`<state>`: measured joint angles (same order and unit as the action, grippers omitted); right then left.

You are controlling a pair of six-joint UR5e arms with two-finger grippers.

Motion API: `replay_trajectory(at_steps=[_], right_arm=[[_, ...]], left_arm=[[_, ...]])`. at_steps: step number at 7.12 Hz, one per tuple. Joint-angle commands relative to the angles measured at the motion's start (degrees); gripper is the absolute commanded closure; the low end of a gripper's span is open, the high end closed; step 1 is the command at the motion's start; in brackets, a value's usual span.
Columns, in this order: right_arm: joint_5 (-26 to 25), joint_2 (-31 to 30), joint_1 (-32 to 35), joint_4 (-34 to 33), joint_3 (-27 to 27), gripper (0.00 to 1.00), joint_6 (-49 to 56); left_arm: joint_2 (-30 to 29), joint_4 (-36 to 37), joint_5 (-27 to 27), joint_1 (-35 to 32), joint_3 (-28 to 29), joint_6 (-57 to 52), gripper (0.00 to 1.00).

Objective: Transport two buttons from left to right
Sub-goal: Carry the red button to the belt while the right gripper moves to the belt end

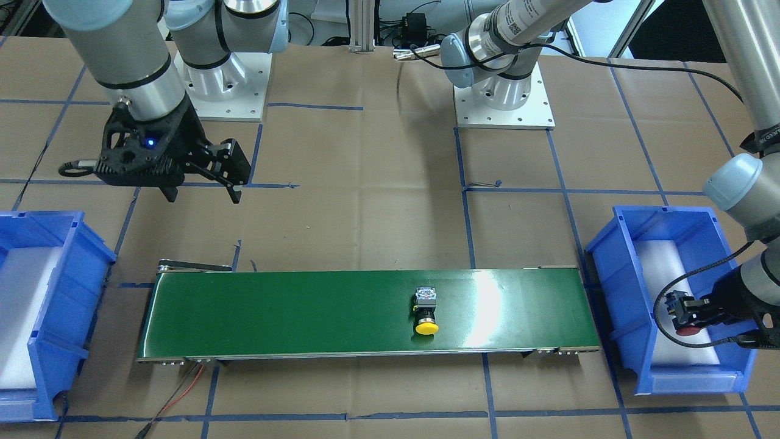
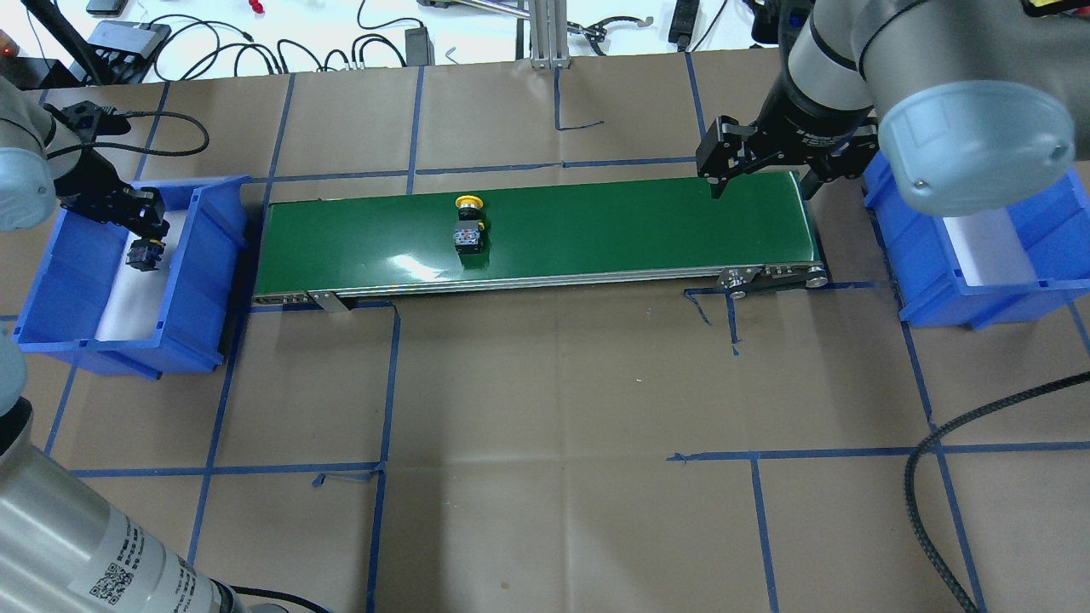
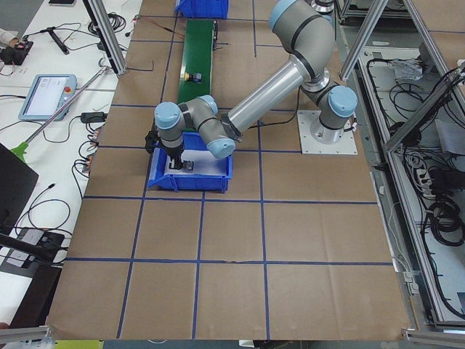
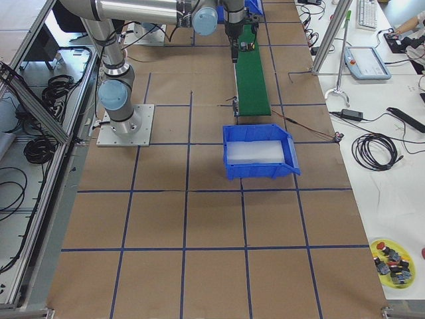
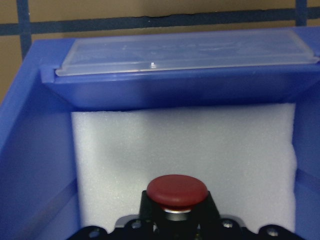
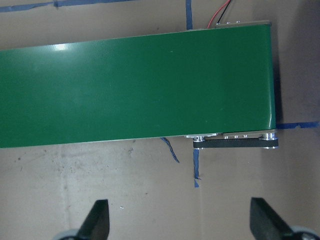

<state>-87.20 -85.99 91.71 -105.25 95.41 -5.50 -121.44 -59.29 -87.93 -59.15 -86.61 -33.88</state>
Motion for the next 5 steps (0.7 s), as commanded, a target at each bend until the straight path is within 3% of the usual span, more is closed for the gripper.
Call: replay_trajectory(at_steps=[1,5], right_arm=[[0.63,3.71,0.05,-4.41,-0.40,0.00,-2.23],[2.46,8.54,0.14,-10.57,-0.31,0.00,-2.06]], left_arm=[[2.42,-2.13,-0.05,0.00,0.22,-0.22,0.99],[11.21,-20.22,-0.22,-0.09,5.40,0.92,0.99]])
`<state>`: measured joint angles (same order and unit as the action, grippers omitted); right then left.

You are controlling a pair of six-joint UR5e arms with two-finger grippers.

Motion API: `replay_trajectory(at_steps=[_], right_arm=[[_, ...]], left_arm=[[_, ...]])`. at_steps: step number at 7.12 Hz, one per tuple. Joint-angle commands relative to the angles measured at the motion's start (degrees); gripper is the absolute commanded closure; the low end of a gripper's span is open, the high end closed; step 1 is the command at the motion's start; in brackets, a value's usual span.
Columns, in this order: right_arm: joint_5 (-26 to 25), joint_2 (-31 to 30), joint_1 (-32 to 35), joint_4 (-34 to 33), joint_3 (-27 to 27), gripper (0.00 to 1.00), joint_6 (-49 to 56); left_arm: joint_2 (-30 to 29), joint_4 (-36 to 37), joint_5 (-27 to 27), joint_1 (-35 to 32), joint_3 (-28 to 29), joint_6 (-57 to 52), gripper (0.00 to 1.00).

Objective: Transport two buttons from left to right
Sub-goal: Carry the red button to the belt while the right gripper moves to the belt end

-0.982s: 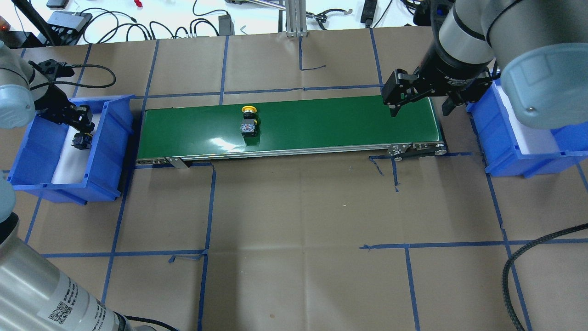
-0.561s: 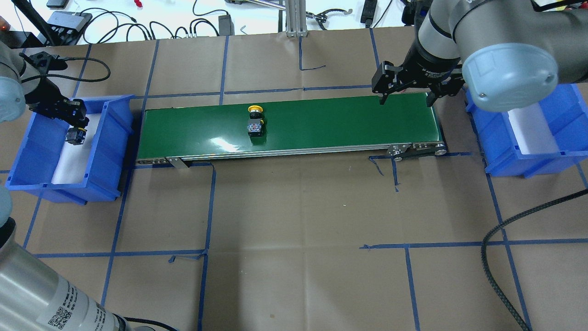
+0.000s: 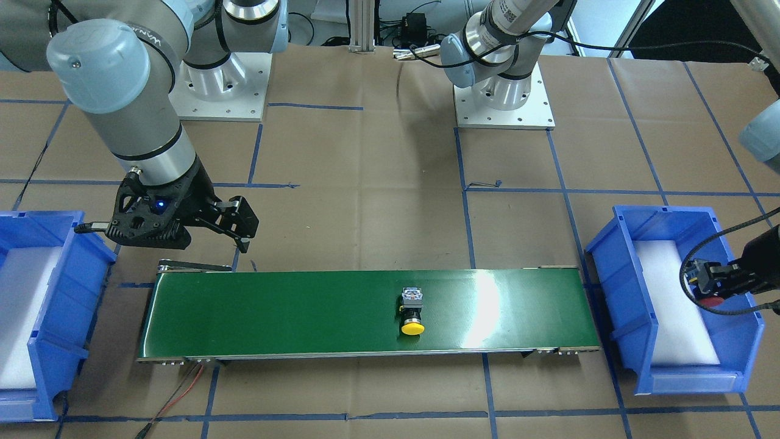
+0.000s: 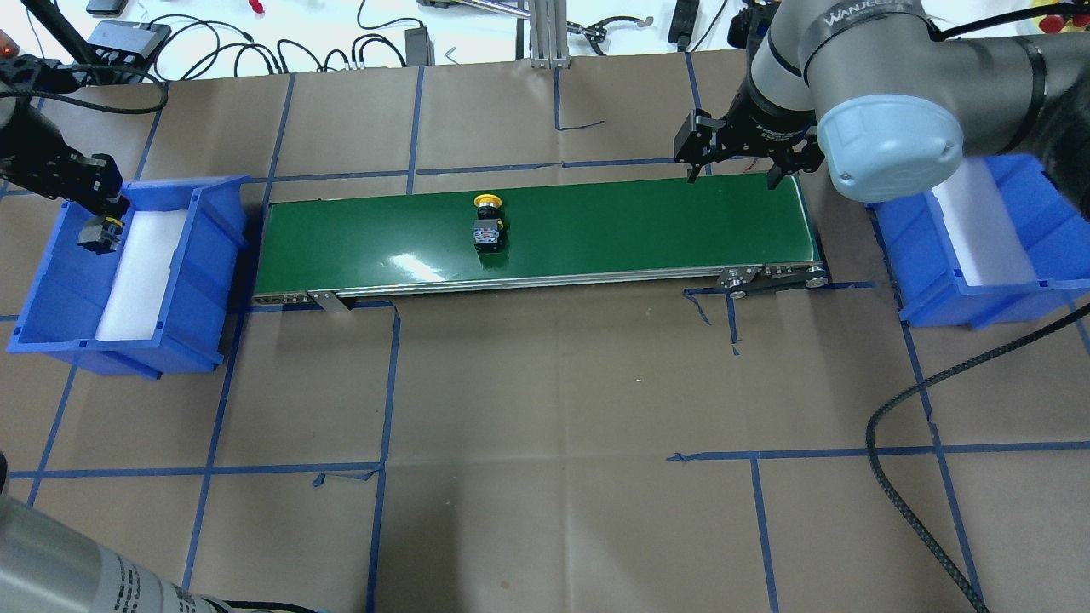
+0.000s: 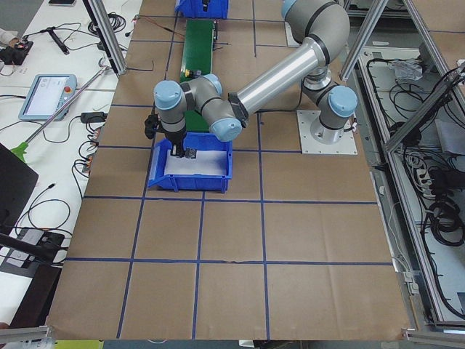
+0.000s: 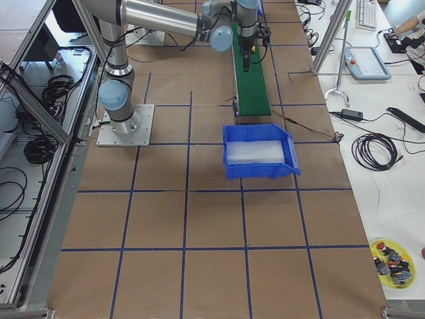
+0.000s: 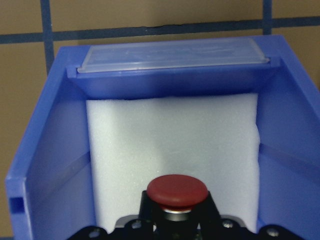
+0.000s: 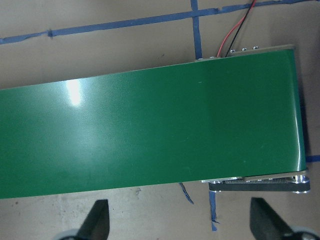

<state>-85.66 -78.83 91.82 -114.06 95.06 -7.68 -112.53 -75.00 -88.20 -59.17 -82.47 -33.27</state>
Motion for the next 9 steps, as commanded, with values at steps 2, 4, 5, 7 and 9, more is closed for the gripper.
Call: replay_trajectory(at_steps=[2,4,5,7,9], right_arm=[[1.11,2.09,0.29,-4.04,0.04,0.00,0.12],[3.98,4.20,0.38,-6.94,0.04,0.00,0.21],[4.27,5.77,0.38,-8.71,-0.05,0.00,0.12],[4.27,6.76,0.38,-10.04,0.04,0.00,0.38],[4.27,8.33,-0.32,-10.30,0.12,0.00,0.74]], left_arm=[[4.94,-5.59,-0.75,-5.31,1.26,5.19,0.99],[6.01,-7.09,-0.84,-11.81,0.65,16.78,0.99],[6.10,-7.09,-0.92,-15.50,0.04,22.31,0.99],[5.49,-6.56,-4.59,-21.83,-0.66,28.15,0.99],[5.31,-6.12,-4.36,-23.18,-3.55,27.99,0.99]])
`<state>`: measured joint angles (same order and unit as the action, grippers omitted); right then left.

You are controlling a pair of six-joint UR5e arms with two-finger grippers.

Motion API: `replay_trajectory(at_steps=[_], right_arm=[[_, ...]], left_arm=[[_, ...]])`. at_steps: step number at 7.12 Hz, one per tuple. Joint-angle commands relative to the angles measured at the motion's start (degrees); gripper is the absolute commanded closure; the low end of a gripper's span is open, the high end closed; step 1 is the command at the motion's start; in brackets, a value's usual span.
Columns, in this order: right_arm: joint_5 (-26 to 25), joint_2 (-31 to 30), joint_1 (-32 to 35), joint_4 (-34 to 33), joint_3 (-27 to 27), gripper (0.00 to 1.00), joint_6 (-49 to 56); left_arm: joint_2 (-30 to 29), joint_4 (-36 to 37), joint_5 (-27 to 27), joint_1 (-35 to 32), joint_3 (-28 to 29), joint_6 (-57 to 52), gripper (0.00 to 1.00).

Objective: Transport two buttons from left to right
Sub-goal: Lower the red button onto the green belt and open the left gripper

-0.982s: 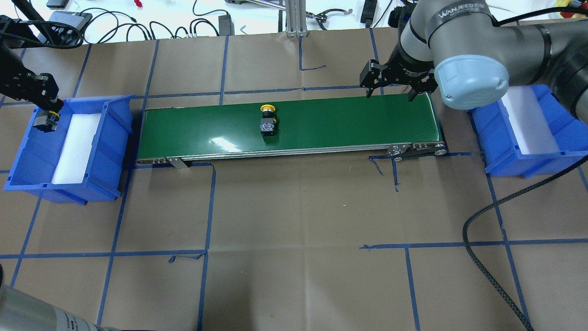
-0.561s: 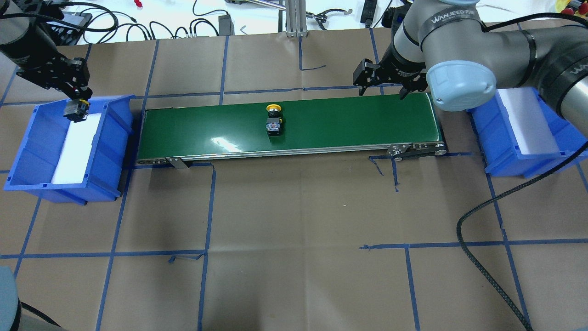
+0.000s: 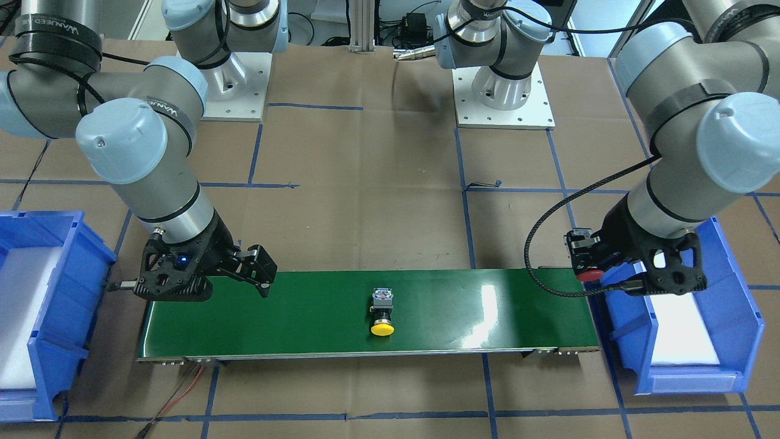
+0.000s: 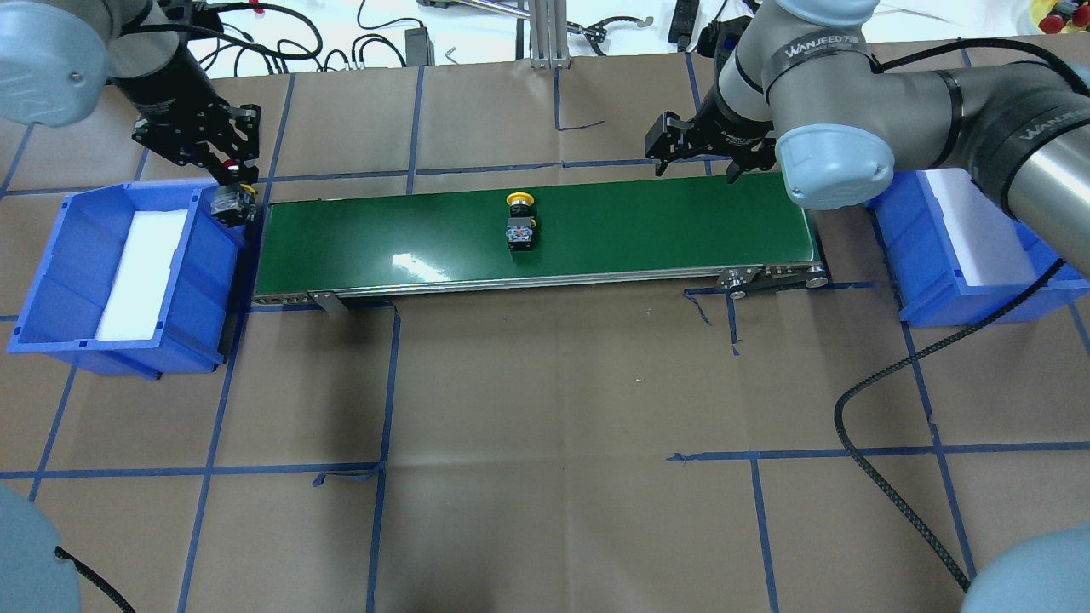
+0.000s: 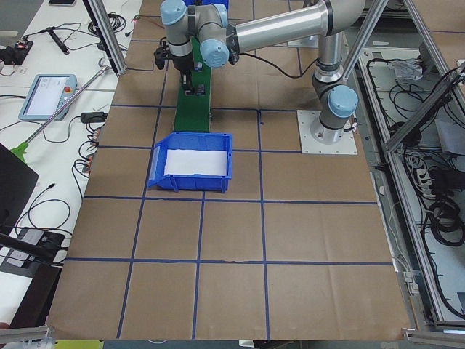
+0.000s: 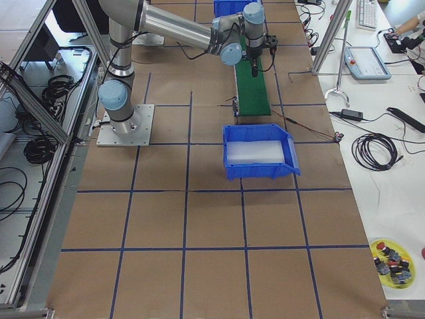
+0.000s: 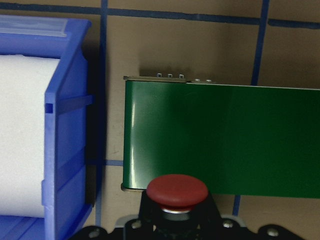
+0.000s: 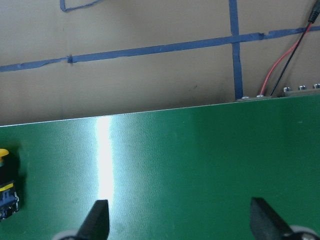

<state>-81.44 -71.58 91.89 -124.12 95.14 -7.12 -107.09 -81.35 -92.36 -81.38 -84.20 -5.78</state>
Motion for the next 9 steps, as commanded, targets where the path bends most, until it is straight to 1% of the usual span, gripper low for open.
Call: replay_trajectory(at_steps=[1,3,4,6,9], right_arm=[[0.05,2.13,-0.31,-0.77,0.13,0.00,0.26],[-0.47,2.32,-0.30,-1.21,-0.13,0.00,-0.26],[-0.22,2.49,-0.30,-1.30,-0.22,0.00,-0.44],[-0.39,2.41,-0.22,-1.21,-0.13,0.00,-0.26],[-0.65,2.58,-0.13,-0.86,0.04,0.00,0.17]], left_arm=[[-0.39,2.23,-0.01,-0.97,-3.59,0.34,0.99],[-1.18,11.42,-0.18,-0.54,-9.02,-2.89,0.99],[-2.84,17.39,-0.27,-0.01,-10.97,-5.79,0.99],[-4.08,20.86,-0.27,0.34,-12.04,-7.57,0.99],[-7.24,25.26,-0.27,0.34,-10.55,-9.07,0.99]])
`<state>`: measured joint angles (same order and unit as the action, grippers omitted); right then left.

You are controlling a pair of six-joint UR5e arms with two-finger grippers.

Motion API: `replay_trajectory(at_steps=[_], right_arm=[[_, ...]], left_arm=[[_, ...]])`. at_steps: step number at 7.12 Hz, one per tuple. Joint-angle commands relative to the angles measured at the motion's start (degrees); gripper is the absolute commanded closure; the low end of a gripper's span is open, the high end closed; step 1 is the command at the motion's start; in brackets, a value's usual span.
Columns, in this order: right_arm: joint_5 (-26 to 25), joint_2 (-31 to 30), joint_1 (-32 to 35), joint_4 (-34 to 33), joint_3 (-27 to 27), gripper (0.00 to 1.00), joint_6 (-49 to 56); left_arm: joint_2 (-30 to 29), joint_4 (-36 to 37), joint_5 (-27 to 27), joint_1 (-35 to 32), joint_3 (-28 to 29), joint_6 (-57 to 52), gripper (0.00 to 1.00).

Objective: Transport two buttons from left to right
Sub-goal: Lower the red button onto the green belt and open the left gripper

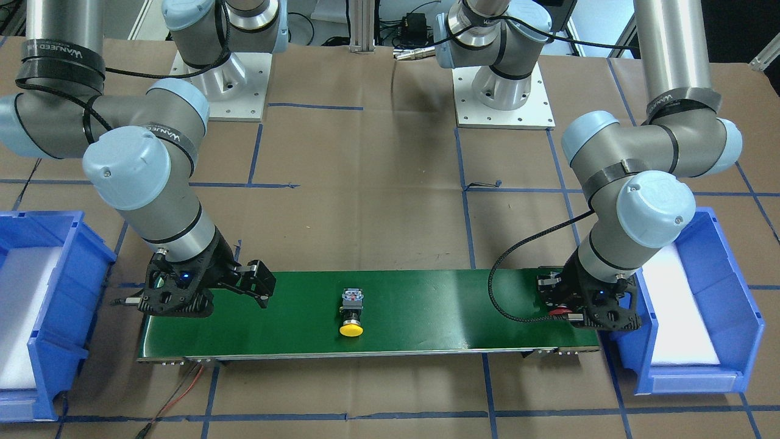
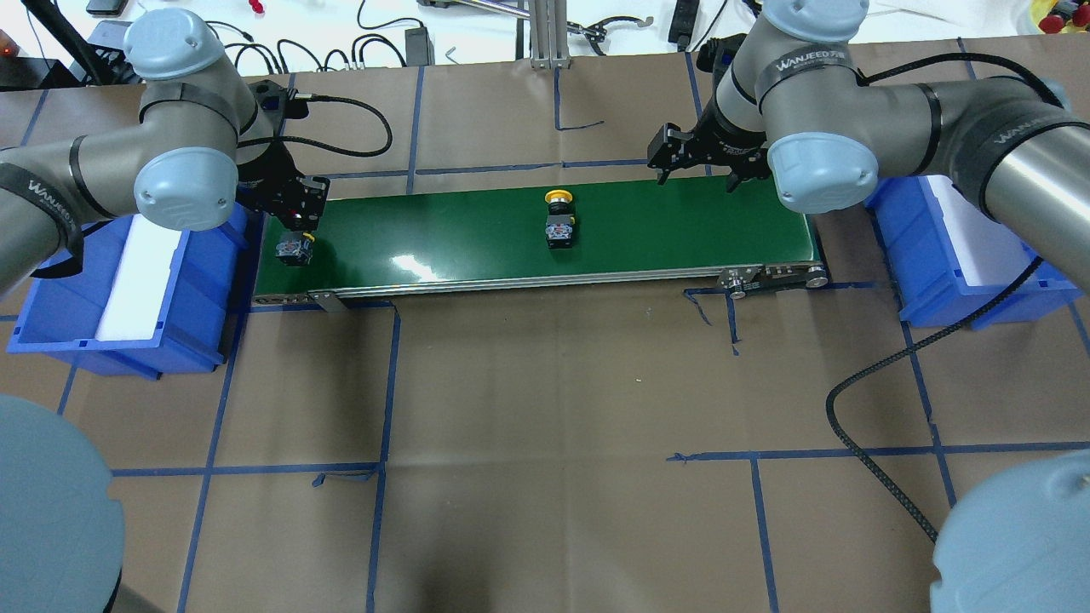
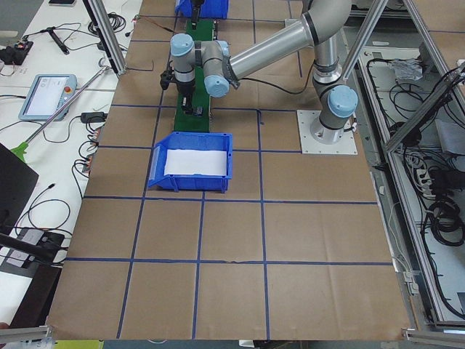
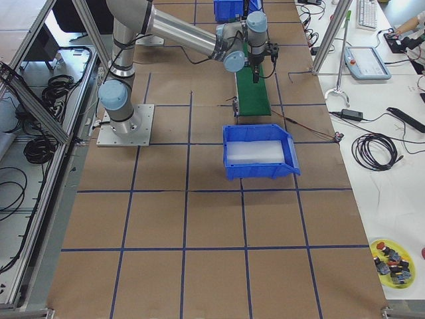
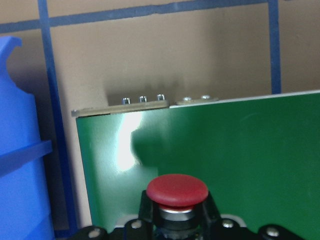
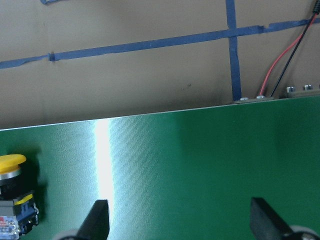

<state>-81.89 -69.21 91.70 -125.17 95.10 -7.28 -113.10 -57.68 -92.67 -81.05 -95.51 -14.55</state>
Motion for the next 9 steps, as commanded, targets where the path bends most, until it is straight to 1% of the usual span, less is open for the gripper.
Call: replay_trajectory(at_steps=[1,3,4,5,6,8,9], right_arm=[[-0.29,0.21,-0.03,0.19,0.52,0.00,0.34],[-0.46,0.21,-0.03,0.19,0.62,0.00,0.07],[-0.46,-0.05,0.06,0.19,0.61,0.00,-0.02],[-0.46,-0.14,-0.03,0.28,0.70,0.00,-0.19],[-0.29,-0.14,-0.03,0.19,0.62,0.00,-0.37],[0.15,0.30,-0.03,-0.07,0.35,0.00,-0.19],[0.15,0.39,-0.03,-0.07,0.18,0.00,-0.45]], left_arm=[[-2.20,3.52,0.04,0.01,0.50,-0.21,0.99],[-2.12,3.98,-0.05,-0.08,-0.47,0.49,0.97],[-1.60,3.89,-0.14,-0.16,-0.47,0.66,0.92],[-1.60,3.98,-0.05,-0.17,-0.47,0.67,0.38],[-1.42,3.89,-0.05,-0.17,-0.38,1.19,0.01],[-0.98,3.02,-0.31,-0.17,0.75,1.19,0.00],[0.41,0.75,-0.32,-0.25,1.28,1.19,0.00]])
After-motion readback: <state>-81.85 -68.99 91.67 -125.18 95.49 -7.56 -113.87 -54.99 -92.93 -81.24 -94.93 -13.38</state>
